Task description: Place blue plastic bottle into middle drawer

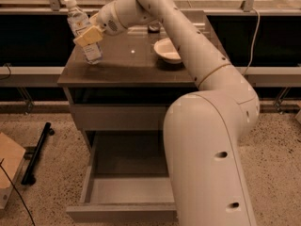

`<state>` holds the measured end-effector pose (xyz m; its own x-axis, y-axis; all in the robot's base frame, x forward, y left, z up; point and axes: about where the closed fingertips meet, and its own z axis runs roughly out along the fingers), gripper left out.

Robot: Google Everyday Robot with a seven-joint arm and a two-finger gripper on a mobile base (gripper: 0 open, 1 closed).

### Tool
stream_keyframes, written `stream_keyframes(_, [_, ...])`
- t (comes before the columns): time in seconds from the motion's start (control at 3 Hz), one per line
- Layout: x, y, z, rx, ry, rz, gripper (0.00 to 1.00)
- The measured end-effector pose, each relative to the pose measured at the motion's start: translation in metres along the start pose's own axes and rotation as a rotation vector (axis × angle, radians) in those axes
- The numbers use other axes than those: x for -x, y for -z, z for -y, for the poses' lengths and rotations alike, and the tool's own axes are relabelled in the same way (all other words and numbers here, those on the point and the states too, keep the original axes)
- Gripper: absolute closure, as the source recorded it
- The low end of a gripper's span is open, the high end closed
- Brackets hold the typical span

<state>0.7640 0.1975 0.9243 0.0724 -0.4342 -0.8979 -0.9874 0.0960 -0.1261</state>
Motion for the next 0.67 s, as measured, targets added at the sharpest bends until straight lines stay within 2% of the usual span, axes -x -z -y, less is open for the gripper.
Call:
stream_keyframes(0.33, [0.006, 0.044, -0.016, -0.024, 0.022, 0.012, 1.0])
stream_keyframes(0.67, [-0.004, 0.072, -0.044, -0.034, 0.01, -0.001, 1.0])
